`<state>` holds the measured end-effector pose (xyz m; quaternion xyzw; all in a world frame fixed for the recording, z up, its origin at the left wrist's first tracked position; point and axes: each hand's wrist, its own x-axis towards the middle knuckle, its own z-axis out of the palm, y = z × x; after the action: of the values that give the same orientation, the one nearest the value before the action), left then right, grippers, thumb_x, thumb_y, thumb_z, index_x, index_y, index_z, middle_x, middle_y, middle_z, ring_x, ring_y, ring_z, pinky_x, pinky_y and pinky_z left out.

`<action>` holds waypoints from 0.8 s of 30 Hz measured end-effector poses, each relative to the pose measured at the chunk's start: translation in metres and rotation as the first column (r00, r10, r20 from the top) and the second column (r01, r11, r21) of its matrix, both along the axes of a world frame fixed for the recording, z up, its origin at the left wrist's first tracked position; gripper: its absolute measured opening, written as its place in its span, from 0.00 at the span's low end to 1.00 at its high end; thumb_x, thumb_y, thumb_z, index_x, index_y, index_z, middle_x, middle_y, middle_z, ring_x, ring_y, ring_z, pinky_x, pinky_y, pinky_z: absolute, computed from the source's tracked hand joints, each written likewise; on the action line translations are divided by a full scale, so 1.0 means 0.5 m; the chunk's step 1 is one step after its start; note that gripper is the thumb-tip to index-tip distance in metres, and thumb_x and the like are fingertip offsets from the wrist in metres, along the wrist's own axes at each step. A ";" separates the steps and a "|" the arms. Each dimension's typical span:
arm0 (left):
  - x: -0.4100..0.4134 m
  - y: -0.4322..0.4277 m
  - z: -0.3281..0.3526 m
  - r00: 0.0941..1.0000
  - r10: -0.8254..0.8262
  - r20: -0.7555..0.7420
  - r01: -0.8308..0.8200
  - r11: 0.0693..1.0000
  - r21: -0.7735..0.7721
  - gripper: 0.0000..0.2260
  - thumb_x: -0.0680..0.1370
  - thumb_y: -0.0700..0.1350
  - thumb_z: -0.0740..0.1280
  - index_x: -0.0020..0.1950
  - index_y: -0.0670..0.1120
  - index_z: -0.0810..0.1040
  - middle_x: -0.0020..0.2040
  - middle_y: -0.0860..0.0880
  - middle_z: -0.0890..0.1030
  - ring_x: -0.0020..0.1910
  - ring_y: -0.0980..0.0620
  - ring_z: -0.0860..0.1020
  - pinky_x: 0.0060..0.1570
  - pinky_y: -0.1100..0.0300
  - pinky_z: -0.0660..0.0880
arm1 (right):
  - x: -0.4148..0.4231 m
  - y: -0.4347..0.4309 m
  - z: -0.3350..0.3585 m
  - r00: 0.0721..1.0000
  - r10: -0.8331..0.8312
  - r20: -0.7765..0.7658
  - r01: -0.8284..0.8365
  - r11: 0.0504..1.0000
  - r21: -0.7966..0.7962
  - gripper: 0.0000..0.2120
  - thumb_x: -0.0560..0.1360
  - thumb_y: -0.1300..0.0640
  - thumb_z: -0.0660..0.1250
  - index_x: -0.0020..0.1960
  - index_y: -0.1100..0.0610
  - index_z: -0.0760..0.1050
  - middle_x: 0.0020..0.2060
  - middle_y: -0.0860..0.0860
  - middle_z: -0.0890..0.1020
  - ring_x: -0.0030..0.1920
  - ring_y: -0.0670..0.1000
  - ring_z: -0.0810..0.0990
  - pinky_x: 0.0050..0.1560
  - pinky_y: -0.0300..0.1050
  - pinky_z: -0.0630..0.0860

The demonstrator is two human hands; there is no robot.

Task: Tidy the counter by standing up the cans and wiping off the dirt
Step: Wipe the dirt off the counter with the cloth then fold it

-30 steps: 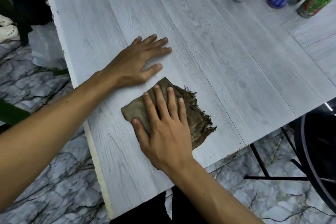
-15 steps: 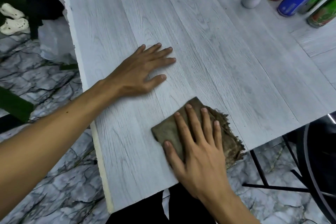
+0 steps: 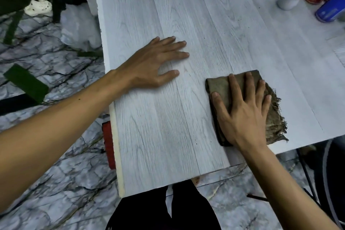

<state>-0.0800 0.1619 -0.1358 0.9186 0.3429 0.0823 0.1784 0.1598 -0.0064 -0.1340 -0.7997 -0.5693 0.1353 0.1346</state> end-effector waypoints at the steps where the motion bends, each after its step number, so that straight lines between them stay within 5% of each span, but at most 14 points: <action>1: -0.004 0.000 0.000 1.000 0.018 0.004 -0.018 1.000 0.001 0.26 0.84 0.56 0.63 0.81 0.55 0.64 0.84 0.54 0.58 0.84 0.51 0.51 0.82 0.45 0.48 | -0.002 0.008 0.000 1.000 0.009 0.002 -0.009 1.000 0.006 0.33 0.82 0.33 0.53 0.83 0.45 0.55 0.84 0.54 0.48 0.83 0.58 0.39 0.80 0.63 0.38; 24: -0.070 -0.010 0.005 0.986 0.155 0.064 -0.154 0.988 -0.027 0.23 0.84 0.51 0.65 0.79 0.52 0.69 0.82 0.50 0.63 0.83 0.47 0.56 0.80 0.42 0.54 | -0.254 -0.003 -0.010 0.921 0.386 0.049 -0.389 0.918 0.077 0.37 0.83 0.34 0.51 0.83 0.58 0.58 0.83 0.55 0.55 0.83 0.58 0.43 0.82 0.58 0.44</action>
<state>-0.1150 0.1570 -0.1331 0.8840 0.4078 0.1224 0.1928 0.0326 -0.0081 -0.1390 -0.6667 -0.7237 0.1218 0.1298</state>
